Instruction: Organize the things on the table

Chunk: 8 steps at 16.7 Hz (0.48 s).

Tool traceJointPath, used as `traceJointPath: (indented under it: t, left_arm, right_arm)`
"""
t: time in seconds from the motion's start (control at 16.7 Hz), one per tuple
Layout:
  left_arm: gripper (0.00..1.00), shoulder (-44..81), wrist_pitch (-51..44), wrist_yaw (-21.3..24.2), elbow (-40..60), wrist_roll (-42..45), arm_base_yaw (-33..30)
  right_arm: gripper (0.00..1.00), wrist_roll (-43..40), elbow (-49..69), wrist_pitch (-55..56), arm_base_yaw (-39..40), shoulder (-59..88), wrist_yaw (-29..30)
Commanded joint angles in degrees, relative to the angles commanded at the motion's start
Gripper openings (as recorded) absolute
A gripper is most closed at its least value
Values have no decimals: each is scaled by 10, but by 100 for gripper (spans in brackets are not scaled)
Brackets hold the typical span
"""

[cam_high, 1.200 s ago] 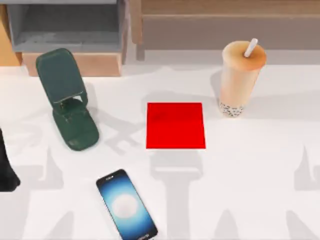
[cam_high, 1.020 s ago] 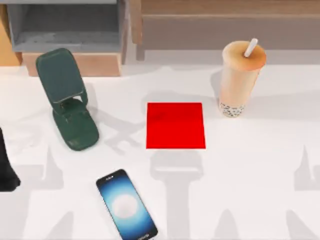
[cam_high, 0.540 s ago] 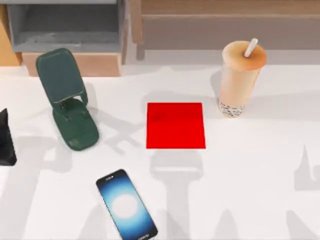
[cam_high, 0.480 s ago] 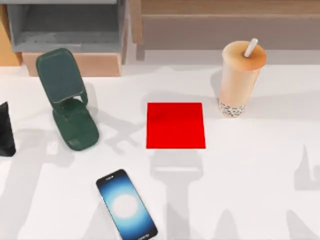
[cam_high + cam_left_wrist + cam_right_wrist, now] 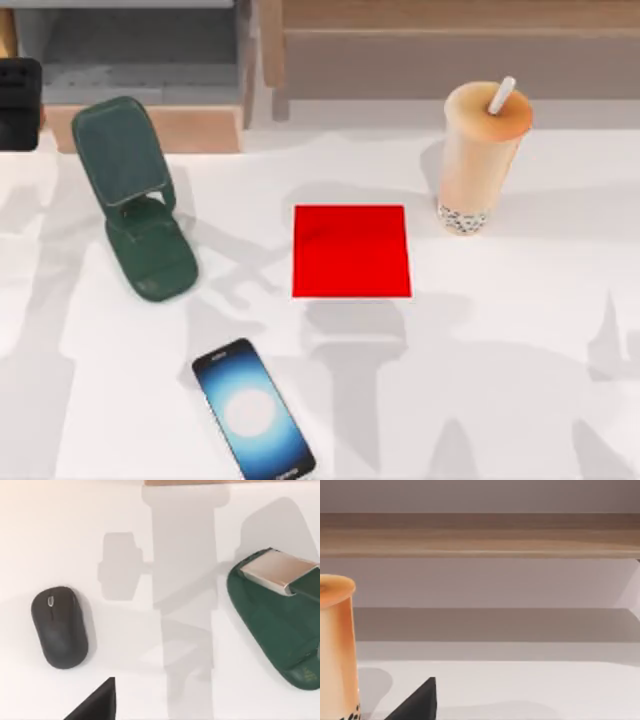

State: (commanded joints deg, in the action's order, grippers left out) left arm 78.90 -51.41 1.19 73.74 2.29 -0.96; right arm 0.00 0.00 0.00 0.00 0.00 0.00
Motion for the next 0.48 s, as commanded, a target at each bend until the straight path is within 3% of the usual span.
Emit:
traceJointPath:
  t: [0.48]
  left_arm:
    - [100, 339, -169, -5, 263, -4, 94]
  right_arm:
    - [100, 0, 0, 0, 0, 0, 0]
